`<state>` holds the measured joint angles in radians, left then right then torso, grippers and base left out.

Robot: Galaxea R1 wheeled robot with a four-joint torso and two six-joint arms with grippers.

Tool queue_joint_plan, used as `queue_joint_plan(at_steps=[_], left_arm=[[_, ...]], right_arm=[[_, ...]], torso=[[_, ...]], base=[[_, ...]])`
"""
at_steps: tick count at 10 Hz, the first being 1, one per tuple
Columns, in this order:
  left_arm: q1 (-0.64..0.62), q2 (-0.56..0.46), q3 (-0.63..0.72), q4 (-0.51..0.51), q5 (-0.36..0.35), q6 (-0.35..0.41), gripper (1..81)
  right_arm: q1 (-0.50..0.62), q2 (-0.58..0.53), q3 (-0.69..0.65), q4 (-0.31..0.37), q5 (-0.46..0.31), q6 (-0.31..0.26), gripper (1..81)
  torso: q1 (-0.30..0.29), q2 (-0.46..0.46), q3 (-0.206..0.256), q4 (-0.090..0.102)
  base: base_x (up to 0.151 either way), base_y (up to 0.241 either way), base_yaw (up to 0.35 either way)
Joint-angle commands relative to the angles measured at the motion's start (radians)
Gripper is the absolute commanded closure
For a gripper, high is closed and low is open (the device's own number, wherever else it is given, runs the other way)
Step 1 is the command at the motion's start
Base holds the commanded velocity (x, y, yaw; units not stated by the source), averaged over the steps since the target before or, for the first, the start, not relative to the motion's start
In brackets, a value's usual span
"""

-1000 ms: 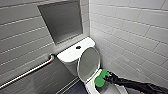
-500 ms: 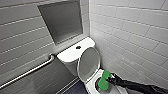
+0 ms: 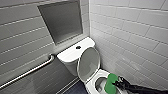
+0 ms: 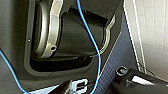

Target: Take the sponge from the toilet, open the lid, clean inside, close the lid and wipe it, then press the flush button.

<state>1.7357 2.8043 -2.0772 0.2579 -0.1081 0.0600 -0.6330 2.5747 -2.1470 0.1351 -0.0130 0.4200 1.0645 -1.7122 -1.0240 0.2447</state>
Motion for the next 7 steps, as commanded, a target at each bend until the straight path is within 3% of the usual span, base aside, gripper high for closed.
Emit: queue_joint_plan(at_steps=[1, 7], left_arm=[[0.029, -0.003, 0.017, 0.014, 0.08, 0.017, 1.0], [0.029, 0.014, 0.003, 0.02, 0.08, 0.032, 1.0]], right_arm=[[0.032, -0.095, 0.118, 0.037, 0.034, 0.01, 81.1], [-0.084, -0.311, 0.403, 0.077, 0.186, 0.008, 81.1]], torso=[[0.0, 0.0, 0.0, 0.0], [0.0, 0.0, 0.0, 0.0]], base=[[0.0, 0.0, 0.0], [0.0, 0.0, 0.0]])
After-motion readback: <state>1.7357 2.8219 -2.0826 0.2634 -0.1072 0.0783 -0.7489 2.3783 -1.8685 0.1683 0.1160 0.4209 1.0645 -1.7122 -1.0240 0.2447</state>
